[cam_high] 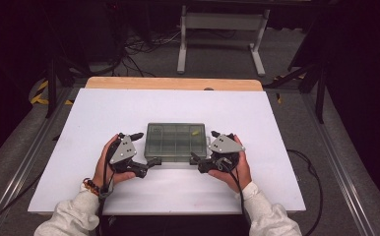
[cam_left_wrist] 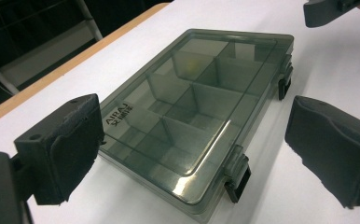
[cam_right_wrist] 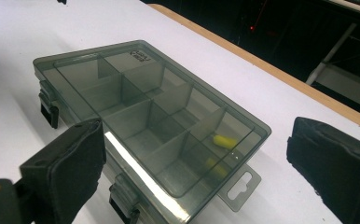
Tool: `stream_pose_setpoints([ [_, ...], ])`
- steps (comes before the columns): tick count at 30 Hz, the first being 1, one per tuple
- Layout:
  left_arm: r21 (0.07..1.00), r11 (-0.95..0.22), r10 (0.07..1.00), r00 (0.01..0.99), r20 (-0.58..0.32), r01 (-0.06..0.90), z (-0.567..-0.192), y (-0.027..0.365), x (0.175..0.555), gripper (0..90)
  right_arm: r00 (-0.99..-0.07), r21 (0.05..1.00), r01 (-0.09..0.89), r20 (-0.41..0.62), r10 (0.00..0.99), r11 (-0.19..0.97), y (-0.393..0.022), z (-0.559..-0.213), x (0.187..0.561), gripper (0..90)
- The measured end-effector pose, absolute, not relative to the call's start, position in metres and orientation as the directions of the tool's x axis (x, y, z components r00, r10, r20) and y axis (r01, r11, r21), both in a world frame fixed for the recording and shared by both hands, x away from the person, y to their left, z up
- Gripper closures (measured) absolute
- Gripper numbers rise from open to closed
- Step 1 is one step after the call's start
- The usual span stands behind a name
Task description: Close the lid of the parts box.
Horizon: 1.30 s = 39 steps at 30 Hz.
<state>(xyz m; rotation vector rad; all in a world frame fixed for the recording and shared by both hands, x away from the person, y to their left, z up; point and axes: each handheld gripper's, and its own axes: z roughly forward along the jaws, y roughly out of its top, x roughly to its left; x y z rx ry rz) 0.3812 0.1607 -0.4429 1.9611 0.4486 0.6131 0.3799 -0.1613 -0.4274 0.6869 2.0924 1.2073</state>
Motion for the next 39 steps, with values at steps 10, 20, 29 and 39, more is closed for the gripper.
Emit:
stream_pose_setpoints([
  [10, 0.891, -0.452, 0.554, 0.792, 0.256, 0.028, -0.44, 0.164, 0.376, 6.7, -0.663, 0.873, 0.11, -0.291, 0.689, 0.475, -0.161, -0.424, 0.372, 5.6],
  [20, 0.886, -0.463, 0.545, 0.79, 0.281, 0.005, -0.435, 0.167, 0.368, 6.4, -0.65, 0.865, 0.109, -0.311, 0.693, 0.49, -0.164, -0.422, 0.369, 5.9],
  [29, 0.883, -0.47, 0.542, 0.788, 0.29, -0.002, -0.435, 0.172, 0.362, 6.2, -0.649, 0.847, 0.087, -0.351, 0.675, 0.524, -0.162, -0.422, 0.365, 6.1],
  [39, 0.881, -0.472, 0.544, 0.785, 0.296, -0.005, -0.434, 0.177, 0.354, 6.1, -0.651, 0.842, 0.081, -0.36, 0.668, 0.533, -0.162, -0.423, 0.36, 6.1],
])
